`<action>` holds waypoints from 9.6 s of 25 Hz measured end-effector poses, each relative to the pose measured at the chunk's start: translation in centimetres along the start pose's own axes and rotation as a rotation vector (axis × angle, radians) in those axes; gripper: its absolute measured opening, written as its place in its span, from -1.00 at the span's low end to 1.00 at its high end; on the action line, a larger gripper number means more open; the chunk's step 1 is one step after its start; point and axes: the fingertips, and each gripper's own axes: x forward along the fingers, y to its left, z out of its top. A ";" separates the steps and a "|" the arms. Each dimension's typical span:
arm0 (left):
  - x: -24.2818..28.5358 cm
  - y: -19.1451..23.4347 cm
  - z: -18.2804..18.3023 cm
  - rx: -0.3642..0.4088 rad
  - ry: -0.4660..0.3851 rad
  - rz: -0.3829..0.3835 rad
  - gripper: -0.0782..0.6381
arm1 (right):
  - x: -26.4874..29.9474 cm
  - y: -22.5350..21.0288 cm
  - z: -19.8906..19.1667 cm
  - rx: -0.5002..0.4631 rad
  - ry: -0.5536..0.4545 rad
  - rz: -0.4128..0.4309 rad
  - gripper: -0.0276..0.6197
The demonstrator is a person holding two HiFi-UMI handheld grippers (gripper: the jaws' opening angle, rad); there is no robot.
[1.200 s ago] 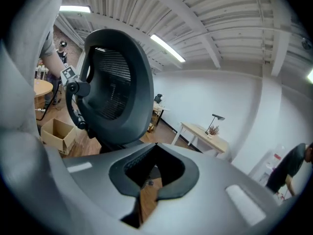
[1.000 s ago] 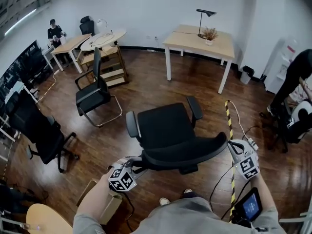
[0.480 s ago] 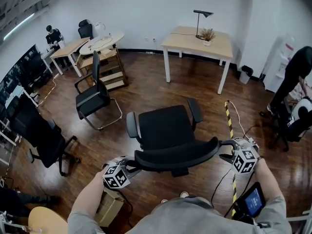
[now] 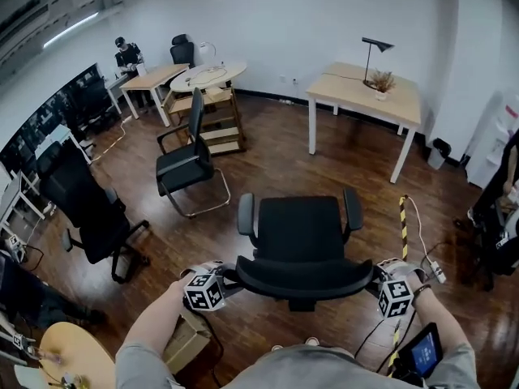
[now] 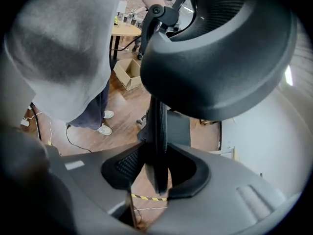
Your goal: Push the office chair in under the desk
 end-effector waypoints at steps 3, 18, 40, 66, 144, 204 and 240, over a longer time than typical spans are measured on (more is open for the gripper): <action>-0.3 0.6 0.3 0.001 0.037 0.012 -0.39 | -0.7 -0.2 0.1 0.003 -0.018 0.001 -0.48; -1.9 5.1 -3.0 0.133 0.028 -0.069 -0.39 | -1.2 -0.4 4.9 0.167 0.041 -0.027 -0.50; -3.7 10.7 -11.0 0.317 -0.001 -0.176 -0.38 | 1.4 -0.3 15.6 0.403 0.083 -0.114 -0.51; -1.2 15.4 -11.2 0.368 0.001 -0.200 -0.37 | 2.5 -3.0 14.6 0.484 0.109 -0.076 -0.50; 25.1 53.5 1.6 0.384 -0.012 -0.190 -0.37 | 13.2 -35.3 -20.3 0.588 0.231 -0.133 -0.46; 42.2 78.8 10.2 0.307 0.060 -0.185 -0.34 | 19.5 -57.6 -43.7 0.519 0.166 -0.155 -0.46; 53.7 96.5 13.5 0.390 0.003 -0.187 -0.35 | 25.0 -71.3 -56.3 0.641 0.267 -0.153 -0.43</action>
